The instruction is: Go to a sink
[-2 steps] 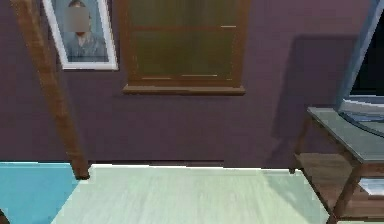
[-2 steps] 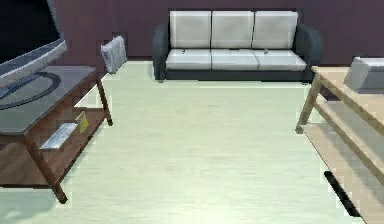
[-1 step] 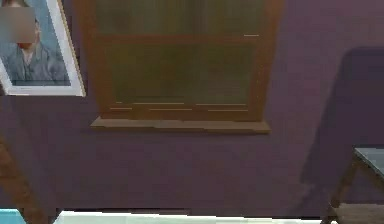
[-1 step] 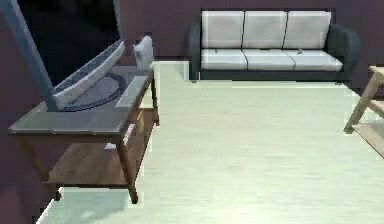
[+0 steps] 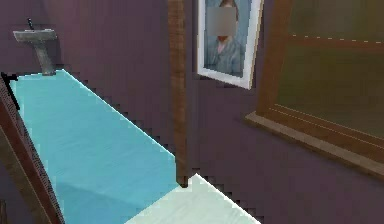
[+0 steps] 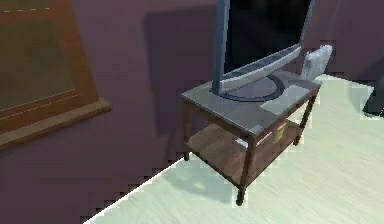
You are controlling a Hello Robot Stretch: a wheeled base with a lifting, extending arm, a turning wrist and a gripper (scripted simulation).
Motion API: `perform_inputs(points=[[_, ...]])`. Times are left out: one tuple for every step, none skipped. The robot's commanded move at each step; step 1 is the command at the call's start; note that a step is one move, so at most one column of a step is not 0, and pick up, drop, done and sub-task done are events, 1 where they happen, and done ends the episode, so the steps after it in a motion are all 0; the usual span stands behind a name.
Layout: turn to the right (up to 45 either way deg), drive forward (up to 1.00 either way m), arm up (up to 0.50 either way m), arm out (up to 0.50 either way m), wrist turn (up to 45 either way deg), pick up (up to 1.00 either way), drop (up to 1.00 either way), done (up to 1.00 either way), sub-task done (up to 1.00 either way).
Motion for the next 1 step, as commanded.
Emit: perform_inputs(points=[[-15.0, 0.0, 0.0, 0.0, 0.0, 0.0, 0.0, 0.0, 0.0]])
